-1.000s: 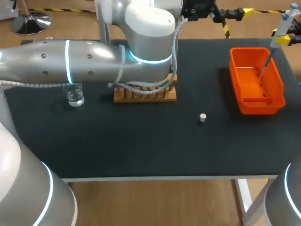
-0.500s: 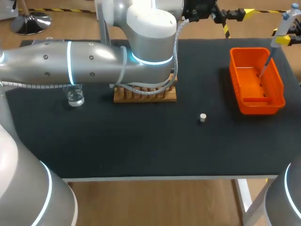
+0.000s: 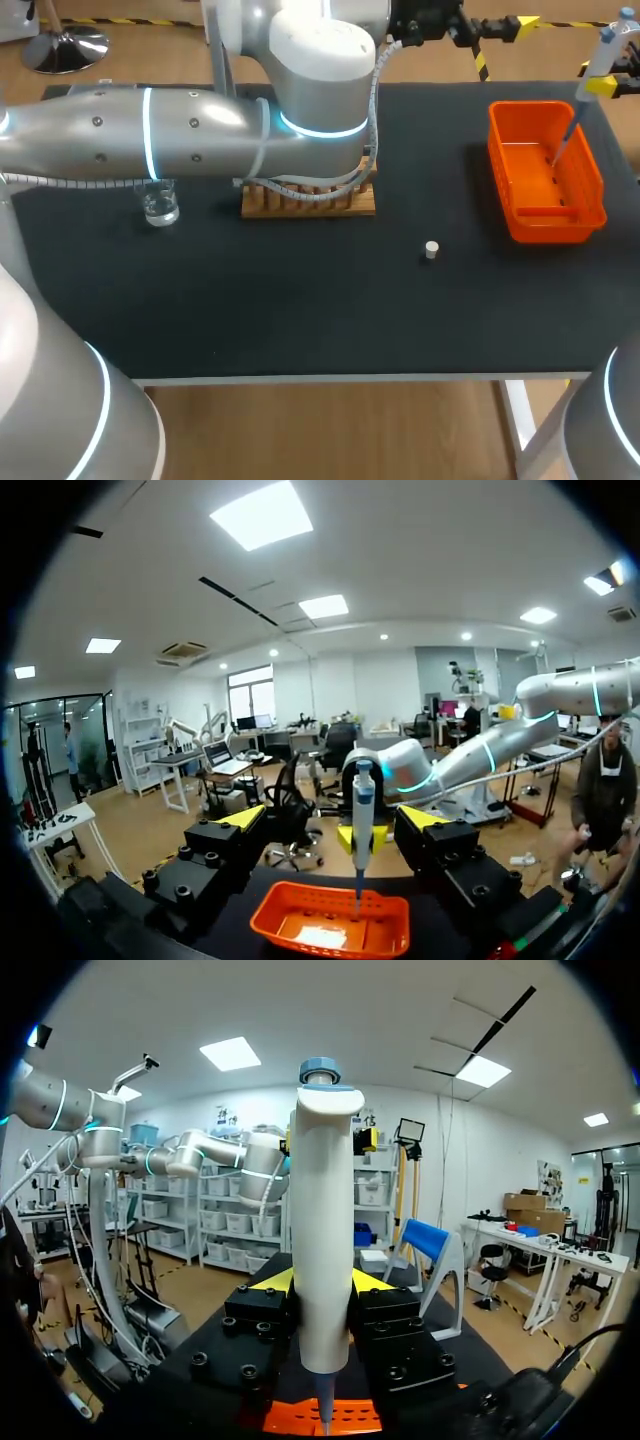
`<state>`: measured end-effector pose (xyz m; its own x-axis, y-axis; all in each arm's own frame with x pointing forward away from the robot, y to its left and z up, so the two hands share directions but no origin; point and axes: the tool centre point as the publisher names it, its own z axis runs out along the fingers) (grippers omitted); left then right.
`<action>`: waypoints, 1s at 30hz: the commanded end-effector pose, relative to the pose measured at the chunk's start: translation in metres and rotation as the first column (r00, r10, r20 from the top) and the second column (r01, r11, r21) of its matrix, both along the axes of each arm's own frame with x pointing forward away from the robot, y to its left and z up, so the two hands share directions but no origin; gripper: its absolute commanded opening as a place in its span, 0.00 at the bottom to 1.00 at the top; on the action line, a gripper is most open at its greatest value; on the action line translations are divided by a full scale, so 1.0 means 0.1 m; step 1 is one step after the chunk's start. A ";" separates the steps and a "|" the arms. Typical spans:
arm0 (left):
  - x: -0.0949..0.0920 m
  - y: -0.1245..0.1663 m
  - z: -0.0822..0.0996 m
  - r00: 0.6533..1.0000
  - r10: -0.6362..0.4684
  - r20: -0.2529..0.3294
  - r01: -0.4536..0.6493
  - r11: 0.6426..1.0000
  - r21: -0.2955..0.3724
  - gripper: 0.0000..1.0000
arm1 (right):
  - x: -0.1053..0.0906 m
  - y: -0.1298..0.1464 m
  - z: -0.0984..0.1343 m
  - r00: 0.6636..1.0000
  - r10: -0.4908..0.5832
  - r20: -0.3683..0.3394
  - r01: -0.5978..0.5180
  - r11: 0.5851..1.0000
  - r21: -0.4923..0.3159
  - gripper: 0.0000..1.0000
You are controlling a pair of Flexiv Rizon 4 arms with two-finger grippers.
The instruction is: Invert the test tube, pick up the pipette, mount the tip to pipette, aspirate from beaker and dispense into the tube, eject the tip, return the pipette, and cap with the stopper.
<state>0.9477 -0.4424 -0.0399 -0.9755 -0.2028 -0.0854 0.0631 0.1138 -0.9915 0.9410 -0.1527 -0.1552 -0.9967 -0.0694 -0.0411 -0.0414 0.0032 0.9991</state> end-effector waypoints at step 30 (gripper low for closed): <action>0.11 -0.63 0.06 1.000 -0.027 -0.003 0.027 1.000 -0.011 0.00 | -0.01 -0.01 0.01 1.000 -0.001 0.001 0.001 1.000 -0.002 0.00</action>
<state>0.9539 -0.4863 -0.0313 -0.9822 -0.1703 -0.0798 0.0608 0.1141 -0.9916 0.9407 -0.1529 -0.1551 -0.9968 -0.0685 -0.0411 -0.0414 0.0033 0.9991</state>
